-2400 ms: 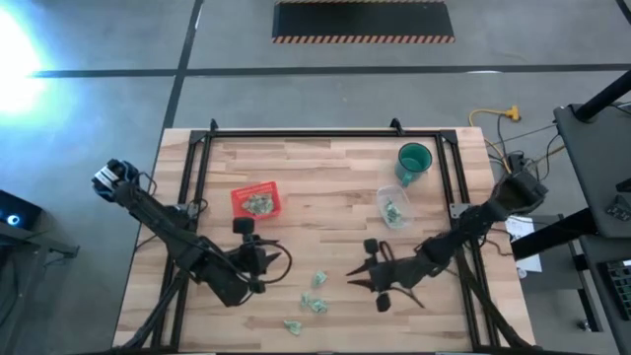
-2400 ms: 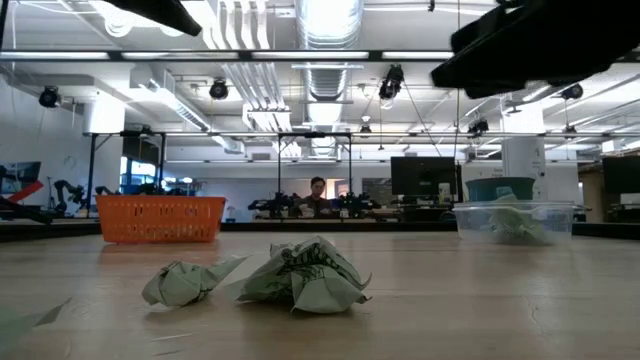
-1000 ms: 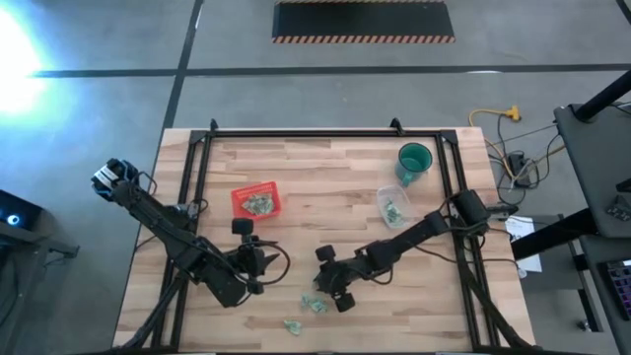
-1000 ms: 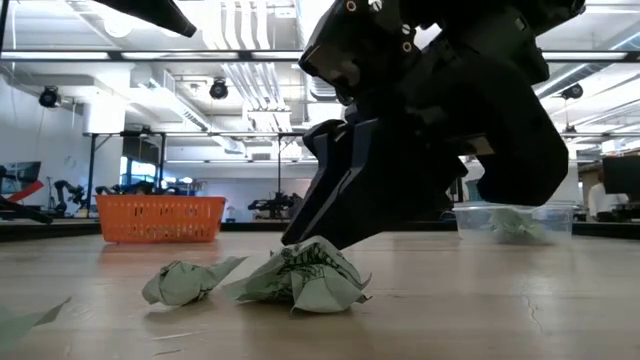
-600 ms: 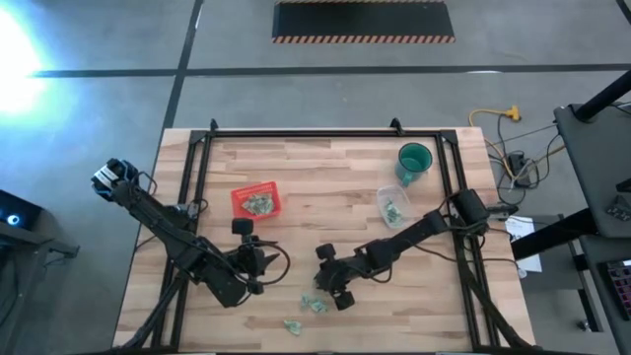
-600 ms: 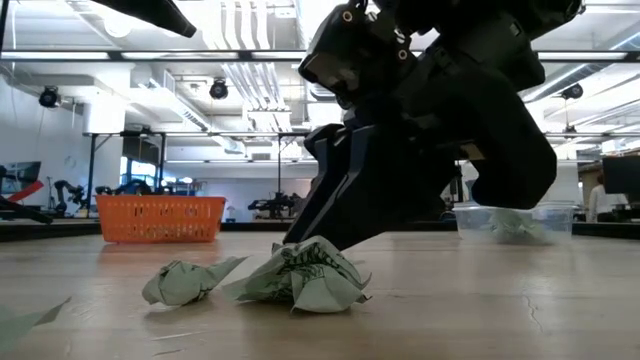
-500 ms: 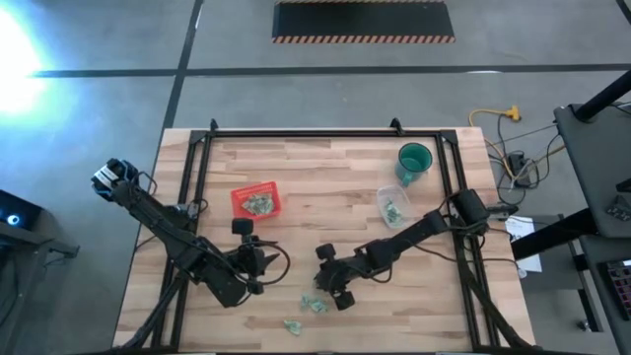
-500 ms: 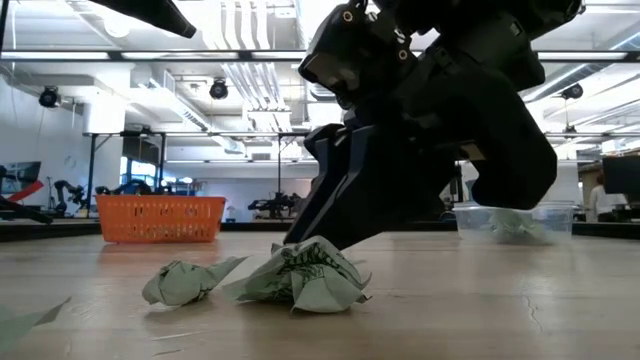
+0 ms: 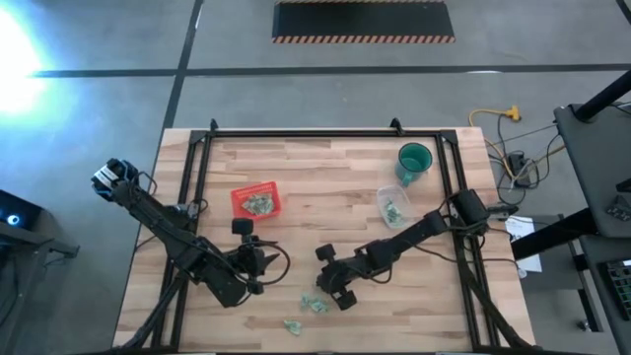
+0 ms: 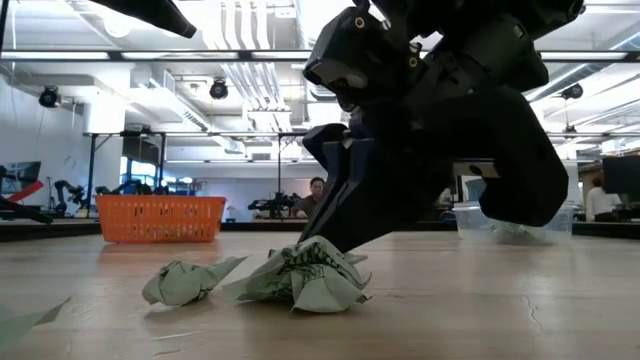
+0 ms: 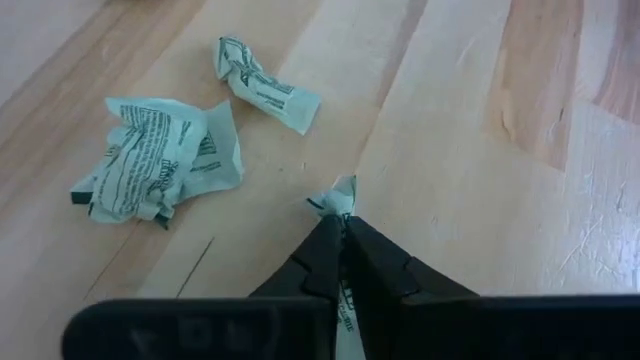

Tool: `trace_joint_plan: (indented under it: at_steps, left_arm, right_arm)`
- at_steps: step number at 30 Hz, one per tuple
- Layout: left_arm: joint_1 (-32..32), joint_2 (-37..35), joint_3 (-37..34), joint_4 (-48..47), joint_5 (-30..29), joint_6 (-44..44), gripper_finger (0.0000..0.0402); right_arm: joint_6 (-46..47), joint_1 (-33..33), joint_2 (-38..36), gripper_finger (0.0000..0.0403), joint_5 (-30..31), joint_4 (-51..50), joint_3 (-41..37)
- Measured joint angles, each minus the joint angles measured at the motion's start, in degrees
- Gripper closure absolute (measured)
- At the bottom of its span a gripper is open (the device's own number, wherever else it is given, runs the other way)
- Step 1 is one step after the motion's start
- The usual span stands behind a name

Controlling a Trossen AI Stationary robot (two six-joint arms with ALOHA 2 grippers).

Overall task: Pick and place items into bin
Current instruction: Put the stevia packet into the transparent container

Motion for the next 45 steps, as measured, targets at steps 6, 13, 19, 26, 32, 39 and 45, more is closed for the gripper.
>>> trace_joint_plan:
  at_steps: [6,13,19,26,32,39,45]
  left_arm:
    - [0.00,0.00,-0.11,-0.05,-0.02,0.00,0.0272]
    - [0.00,0.00,-0.15,-0.10,-0.04,0.00,0.0272]
    - [0.00,0.00,-0.22,-0.11,-0.02,0.00,0.0272]
    - [-0.01,0.00,-0.35,-0.09,-0.02,0.00,0.0272]
    - [0.00,0.00,-0.45,-0.06,-0.02,0.00,0.0272]
    - [0.02,0.00,-0.70,-0.06,-0.02,0.00,0.0272]
    - [0.05,0.00,-0.93,-0.04,-0.04,0.00,0.0272]
  right_arm:
    - [-0.66,0.17,-1.15,0.0394,1.57,-1.01,0.00]
    - [-0.25,1.00,-5.84,0.0394,8.75,-9.45,-0.04]
    - [5.12,2.96,-12.80,0.0394,19.72,-22.51,0.00]
    - [25.70,5.57,-20.20,0.0394,34.57,-45.30,-1.55]
    - [41.10,5.92,-26.81,0.0394,39.32,-52.11,-8.90]
    - [54.40,3.65,-34.45,0.0394,41.65,-51.95,-18.75]
    - [61.06,1.38,-39.29,0.0394,41.94,-49.81,-25.56]
